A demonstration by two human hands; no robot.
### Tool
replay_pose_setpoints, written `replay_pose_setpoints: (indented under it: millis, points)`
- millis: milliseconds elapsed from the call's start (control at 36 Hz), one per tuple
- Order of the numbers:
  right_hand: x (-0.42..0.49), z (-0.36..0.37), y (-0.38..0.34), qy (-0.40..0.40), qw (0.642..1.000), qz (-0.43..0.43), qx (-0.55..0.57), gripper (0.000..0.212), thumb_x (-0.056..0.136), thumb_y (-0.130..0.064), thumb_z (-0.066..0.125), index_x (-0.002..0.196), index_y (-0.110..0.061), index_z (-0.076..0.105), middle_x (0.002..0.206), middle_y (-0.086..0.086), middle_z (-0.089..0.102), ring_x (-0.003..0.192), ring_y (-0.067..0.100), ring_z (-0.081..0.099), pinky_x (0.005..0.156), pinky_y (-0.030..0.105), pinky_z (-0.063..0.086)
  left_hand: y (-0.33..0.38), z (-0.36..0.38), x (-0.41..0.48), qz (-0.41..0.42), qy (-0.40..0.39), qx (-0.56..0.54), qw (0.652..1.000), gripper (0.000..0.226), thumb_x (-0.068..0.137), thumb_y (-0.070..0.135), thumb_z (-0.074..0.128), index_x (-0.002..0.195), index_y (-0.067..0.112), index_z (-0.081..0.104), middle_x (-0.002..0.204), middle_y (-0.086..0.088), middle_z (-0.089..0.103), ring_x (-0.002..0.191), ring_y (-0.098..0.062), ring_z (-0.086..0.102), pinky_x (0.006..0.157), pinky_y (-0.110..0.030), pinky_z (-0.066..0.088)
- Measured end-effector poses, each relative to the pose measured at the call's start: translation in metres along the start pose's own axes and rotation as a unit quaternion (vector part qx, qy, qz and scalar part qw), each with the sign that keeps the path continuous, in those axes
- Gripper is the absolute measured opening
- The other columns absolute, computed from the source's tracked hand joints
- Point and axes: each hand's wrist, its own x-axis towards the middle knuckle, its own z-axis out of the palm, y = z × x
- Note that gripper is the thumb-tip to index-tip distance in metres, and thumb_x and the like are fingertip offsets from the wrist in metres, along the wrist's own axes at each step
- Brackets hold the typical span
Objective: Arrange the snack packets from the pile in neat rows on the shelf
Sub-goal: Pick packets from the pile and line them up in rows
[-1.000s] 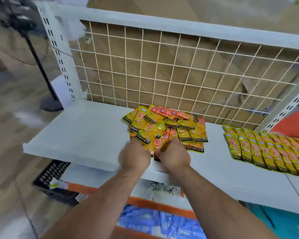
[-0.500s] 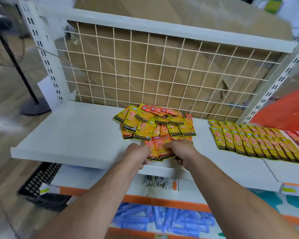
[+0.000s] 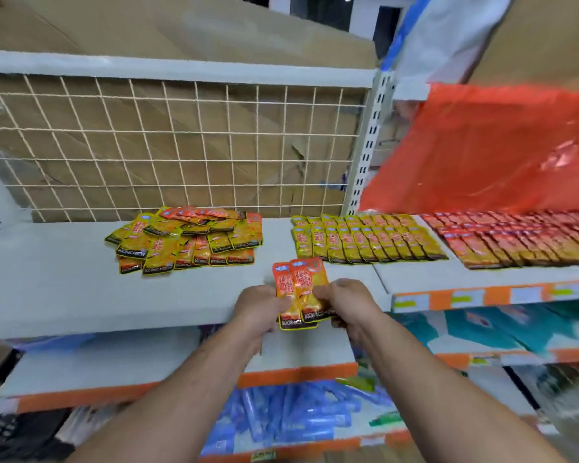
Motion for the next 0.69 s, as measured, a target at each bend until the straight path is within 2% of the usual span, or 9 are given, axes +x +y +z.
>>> replay_pose_setpoints:
  millis: [83,194,250,306,417,528,694]
  points:
    - [-0.009,-0.054,0.013,0.024,0.999,-0.02,-0.005,0.038,0.081,-0.017,0.078,0.06,-0.018,0.047,0.059,0.004,0.048,0.054,0.019,0.044,0.045,0.025,0.035,0.013,0.049,-0.017,0.022,-0.016,0.021,0.999,0.014,0.084,0.008,0.069,0.071,0.012,0.065,0.062,-0.006,0.057,0.048,-0.017,0.044,0.044,-0.023,0.033]
    - [-0.022,-0.121,0.031,0.043,0.999,-0.026,0.008,0.043,0.083,-0.015,0.077,0.061,-0.02,0.04,0.065,0.008,0.041,0.06,0.019,0.042,0.051,0.03,0.036,0.026,0.108,-0.038,0.034,-0.041,0.026,0.998,0.012,0.083,0.004,0.069,0.076,0.011,0.063,0.061,-0.004,0.061,0.042,-0.013,0.049,0.043,-0.021,0.036]
    - [-0.028,-0.151,0.04,0.057,0.998,-0.02,0.01,0.043,0.085,-0.014,0.074,0.061,-0.019,0.039,0.059,0.006,0.043,0.052,0.019,0.044,0.048,0.028,0.041,0.031,0.134,-0.047,0.031,-0.052,0.014,0.998,0.019,0.084,0.0,0.068,0.071,0.012,0.06,0.056,-0.001,0.061,0.039,-0.01,0.05,0.043,-0.021,0.037]
    - [-0.032,-0.179,0.046,0.067,0.998,-0.016,0.008,0.043,0.087,-0.014,0.072,0.061,-0.019,0.038,0.057,0.002,0.044,0.049,0.018,0.046,0.046,0.025,0.045,0.037,0.159,-0.052,0.029,-0.065,0.012,0.997,0.024,0.084,0.0,0.068,0.068,0.013,0.057,0.057,-0.002,0.061,0.043,-0.012,0.051,0.048,-0.024,0.039]
    - [-0.034,-0.228,0.057,0.08,0.996,-0.014,0.026,0.023,0.09,-0.016,0.071,0.082,-0.014,0.049,0.078,0.01,0.042,0.066,0.023,0.044,0.052,0.03,0.048,0.05,0.205,-0.059,0.035,-0.081,0.024,0.996,0.029,0.084,0.002,0.069,0.063,0.015,0.053,0.058,-0.001,0.06,0.052,-0.016,0.049,0.052,-0.028,0.04]
    - [-0.024,-0.269,0.069,0.105,0.993,-0.003,0.044,0.034,0.088,-0.019,0.073,0.075,-0.014,0.041,0.076,0.01,0.038,0.068,0.023,0.041,0.06,0.036,0.046,0.06,0.249,-0.058,0.04,-0.106,0.036,0.993,0.03,0.085,0.002,0.069,0.063,0.014,0.052,0.056,0.001,0.059,0.049,-0.014,0.049,0.053,-0.03,0.042]
    - [-0.003,-0.327,0.087,0.146,0.988,0.008,0.057,0.042,0.089,-0.019,0.071,0.067,-0.019,0.036,0.074,0.011,0.036,0.066,0.022,0.039,0.056,0.033,0.047,0.074,0.318,-0.039,0.041,-0.153,0.046,0.986,0.017,0.086,0.002,0.066,0.073,0.011,0.059,0.067,-0.006,0.065,0.047,-0.014,0.051,0.049,-0.025,0.039]
